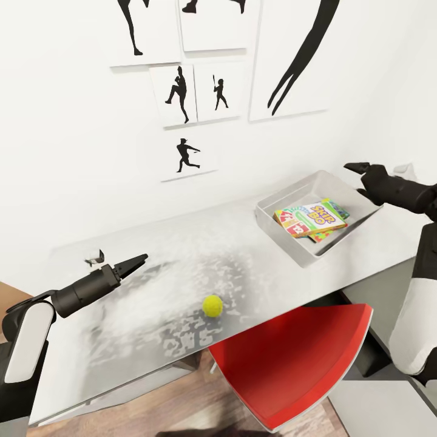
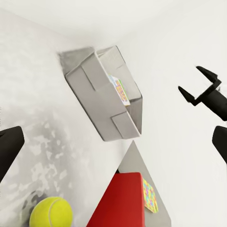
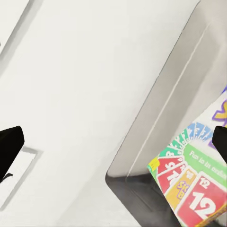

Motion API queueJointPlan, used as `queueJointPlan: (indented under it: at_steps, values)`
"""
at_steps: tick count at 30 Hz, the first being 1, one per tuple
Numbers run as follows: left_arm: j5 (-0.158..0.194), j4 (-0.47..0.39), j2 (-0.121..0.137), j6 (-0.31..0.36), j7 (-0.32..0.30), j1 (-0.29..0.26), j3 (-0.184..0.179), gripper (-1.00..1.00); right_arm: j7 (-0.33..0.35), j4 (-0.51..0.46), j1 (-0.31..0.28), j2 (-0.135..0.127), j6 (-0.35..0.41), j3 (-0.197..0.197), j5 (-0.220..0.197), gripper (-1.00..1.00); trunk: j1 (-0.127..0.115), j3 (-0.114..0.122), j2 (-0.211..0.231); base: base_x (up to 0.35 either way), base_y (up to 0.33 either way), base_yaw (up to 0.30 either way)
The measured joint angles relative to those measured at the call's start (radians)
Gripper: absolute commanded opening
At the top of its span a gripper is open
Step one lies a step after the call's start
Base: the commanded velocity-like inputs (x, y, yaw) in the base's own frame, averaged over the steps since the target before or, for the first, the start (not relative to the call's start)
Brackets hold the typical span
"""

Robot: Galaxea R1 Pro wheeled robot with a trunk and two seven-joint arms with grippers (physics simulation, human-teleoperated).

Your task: Put all the toys in the child's room - the three board games (two on the bed and one on the table), the two jigsaw puzzles on the table, and the tennis ball on the table - inside the toy box on the table in the child's room.

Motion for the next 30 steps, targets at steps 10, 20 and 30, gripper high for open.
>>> queueJointPlan:
  at_steps: [10,20,30]
  values:
    - [0.001,-0.001,0.0,0.002,0.0,0.0,0.001,1.0,0.054,-0.199,0.138,-0.066,0.045,0.0,-0.005,1.0,0.0,0.0,0.0,-0.125,0.0,0.0]
    - [0.002,-0.001,-0.001,0.002,-0.001,0.0,-0.002,1.0,0.283,-0.236,0.182,-0.107,0.044,0.008,-0.008,1.0,0.0,0.0,0.0,-0.201,0.0,0.0]
    - [0.003,-0.001,-0.001,0.003,-0.002,0.0,0.003,1.0,0.425,-0.243,0.215,-0.134,0.043,0.03,-0.024,1.0,0.0,0.0,0.0,-0.036,0.0,0.003]
